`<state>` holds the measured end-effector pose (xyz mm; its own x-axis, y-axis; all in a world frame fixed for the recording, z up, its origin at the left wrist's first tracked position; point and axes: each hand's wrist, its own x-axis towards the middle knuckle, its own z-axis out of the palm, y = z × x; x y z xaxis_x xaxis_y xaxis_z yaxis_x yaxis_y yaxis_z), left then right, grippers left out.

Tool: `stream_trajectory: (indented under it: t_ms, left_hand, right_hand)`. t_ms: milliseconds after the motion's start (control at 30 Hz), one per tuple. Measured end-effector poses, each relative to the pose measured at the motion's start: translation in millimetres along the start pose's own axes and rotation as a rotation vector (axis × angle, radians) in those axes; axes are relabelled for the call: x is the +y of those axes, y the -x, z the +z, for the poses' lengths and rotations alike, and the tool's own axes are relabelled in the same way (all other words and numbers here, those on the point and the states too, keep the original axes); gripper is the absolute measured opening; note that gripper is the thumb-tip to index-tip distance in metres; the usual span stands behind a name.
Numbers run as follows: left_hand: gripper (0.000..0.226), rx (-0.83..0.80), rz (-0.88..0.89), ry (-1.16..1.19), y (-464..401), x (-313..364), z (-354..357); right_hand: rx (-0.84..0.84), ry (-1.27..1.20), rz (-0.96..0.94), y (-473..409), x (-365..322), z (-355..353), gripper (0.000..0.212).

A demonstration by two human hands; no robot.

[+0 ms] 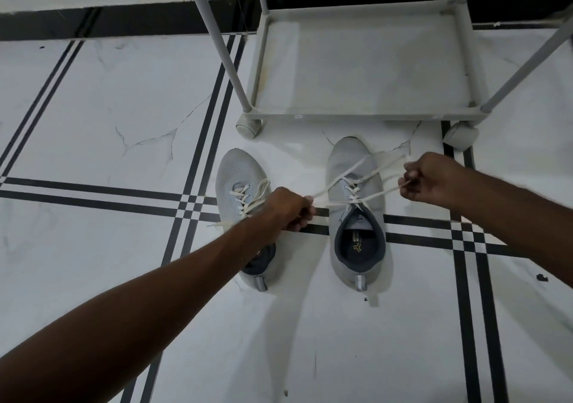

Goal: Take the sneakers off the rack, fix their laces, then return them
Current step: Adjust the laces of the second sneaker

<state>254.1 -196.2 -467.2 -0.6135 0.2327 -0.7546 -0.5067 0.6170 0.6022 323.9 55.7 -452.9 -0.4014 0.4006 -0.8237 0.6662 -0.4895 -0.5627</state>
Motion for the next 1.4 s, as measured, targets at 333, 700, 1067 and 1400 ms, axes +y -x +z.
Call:
stream_trajectory:
  t_ms: [333, 700, 1067, 1400]
  left_hand:
    - [0.026, 0.213, 0.69, -0.621, 10.9, -4.6, 36.1]
    - [0.021, 0.17, 0.81, -0.937, 1.6, 1.8, 34.7]
    - [0.018, 0.067, 0.903, -1.25, 6.3, -21.9, 17.4]
    - [0.01, -0.333, 0.502, -0.828, -1.7, -3.5, -29.2]
  right_hand:
    - [0.163, 0.923, -0.741, 19.2, 67.4, 14.6, 0.028]
    - [0.009, 1.009, -0.949, 9.8, 69.5, 13.5, 0.016]
    - [-0.112, 1.266, -1.014, -6.5, 76.9, 1.9, 0.033]
    - [-0.309, 1.324, -0.812, 6.8, 41.3, -25.7, 0.012]
